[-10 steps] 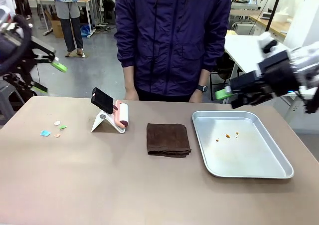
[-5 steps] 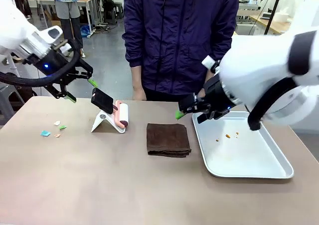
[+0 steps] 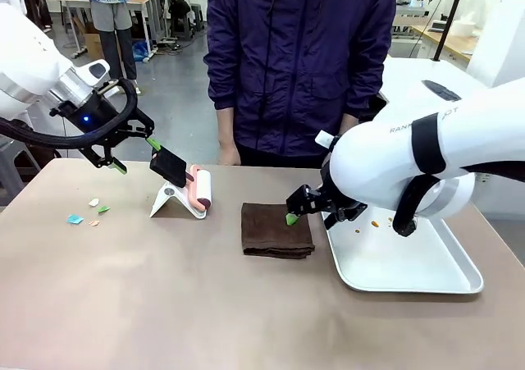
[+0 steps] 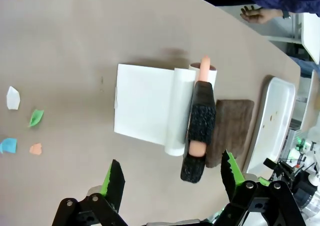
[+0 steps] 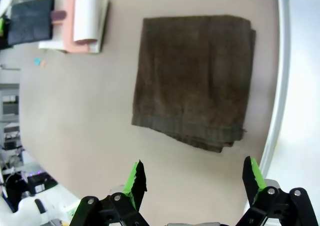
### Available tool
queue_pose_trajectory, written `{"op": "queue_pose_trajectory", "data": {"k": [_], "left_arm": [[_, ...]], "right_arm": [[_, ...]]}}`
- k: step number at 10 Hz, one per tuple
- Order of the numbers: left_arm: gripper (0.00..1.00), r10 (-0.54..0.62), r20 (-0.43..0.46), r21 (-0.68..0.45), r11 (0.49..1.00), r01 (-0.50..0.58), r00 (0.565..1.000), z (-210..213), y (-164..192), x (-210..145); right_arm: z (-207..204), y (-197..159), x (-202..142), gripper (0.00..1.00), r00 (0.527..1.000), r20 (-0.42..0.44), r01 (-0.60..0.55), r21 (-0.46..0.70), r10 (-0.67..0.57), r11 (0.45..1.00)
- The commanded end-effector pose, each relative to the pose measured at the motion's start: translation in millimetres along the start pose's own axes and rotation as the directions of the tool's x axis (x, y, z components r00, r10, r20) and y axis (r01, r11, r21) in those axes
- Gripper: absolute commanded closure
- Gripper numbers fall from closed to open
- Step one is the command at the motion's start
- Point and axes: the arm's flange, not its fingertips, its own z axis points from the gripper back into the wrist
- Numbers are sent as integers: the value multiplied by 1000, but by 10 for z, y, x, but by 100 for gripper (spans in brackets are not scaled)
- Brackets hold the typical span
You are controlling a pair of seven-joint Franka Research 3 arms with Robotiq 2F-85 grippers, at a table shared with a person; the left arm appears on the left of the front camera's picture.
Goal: Clean the surface of the table.
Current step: Hold the Lint Roller with your left hand and the towel with your right hand.
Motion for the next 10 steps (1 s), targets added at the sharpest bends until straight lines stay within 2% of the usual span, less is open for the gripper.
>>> {"op": "queue_pose_trajectory", "data": {"k": [1,2,3,4,7,8,10], "left_arm": [[0,0,18,-49,999,1,1000,-24,36,107],[0,-16,14,-90,996,17,1000,-1,45,114],[0,9,3,-8,1000,-9,1000,-31,18,43],[0,9,3,-8,1000,-9,1000,-31,18,43],[0,9,3,-8,1000,-9,1000,-31,18,43],[0,3,4,-22,1000,-3,1000,-46,24,70],[0,-58,21,-69,996,59,998,-151,-119,18]], "right_arm": [[-5,105,136,0,999,27,30,-6,-30,1000],[6,81,147,0,998,50,45,-5,-45,999],[121,35,143,0,998,59,17,53,-20,998],[-11,-1,104,0,1000,11,19,-4,-19,1000],[19,11,141,0,1000,19,21,5,-21,1000],[-41,135,217,0,1000,-19,-4,-78,2,997],[-333,252,518,0,995,-104,-7,-134,-7,991]]}}
